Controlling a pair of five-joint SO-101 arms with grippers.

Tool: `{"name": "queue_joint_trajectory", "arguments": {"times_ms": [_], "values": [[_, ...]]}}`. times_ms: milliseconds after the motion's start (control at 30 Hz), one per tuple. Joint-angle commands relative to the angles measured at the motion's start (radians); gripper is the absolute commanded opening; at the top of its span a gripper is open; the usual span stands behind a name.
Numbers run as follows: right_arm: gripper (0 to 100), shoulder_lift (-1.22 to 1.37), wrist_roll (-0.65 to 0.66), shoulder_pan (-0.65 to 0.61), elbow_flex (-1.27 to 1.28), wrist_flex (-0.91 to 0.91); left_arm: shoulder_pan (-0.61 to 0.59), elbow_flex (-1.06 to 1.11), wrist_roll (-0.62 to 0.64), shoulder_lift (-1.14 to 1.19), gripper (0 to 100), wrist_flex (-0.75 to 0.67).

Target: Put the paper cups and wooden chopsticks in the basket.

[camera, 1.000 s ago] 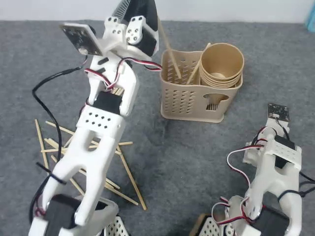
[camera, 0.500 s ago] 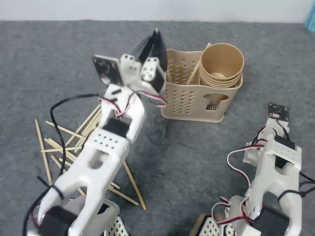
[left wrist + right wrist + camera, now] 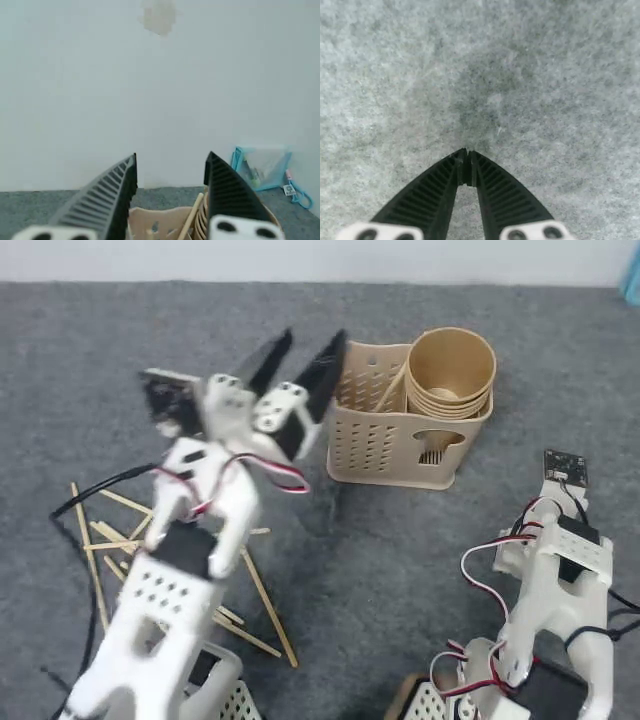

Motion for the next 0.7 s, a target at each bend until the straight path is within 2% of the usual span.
{"name": "queue_joint_trajectory", "arguments": {"times_ms": [0, 167, 267, 400, 567, 667], "values": [[0.8, -0.047, 0.015, -0.004, -0.005, -0.008, -0.091, -0.047, -0.006, -0.104, 21, 0.081], [0.8, -0.047, 0.015, -0.004, -0.005, -0.007, -0.269, -0.073, -0.006, -0.114, 20, 0.199], [0.8, -0.047, 0.015, -0.004, -0.005, -0.005, -0.373, -0.131, -0.006, -0.069, 11, 0.292], [0.8, -0.047, 0.015, -0.004, -0.005, -0.005, -0.442, -0.213, -0.015, 0.043, 1, 0.402], [0.8, -0.047, 0.014, -0.002, -0.005, -0.004, -0.448, -0.280, -0.058, 0.227, 5, 0.548], [0.8, -0.047, 0.012, -0.002, -0.005, -0.004, -0.445, -0.312, -0.060, 0.338, 10, 0.582]]}}
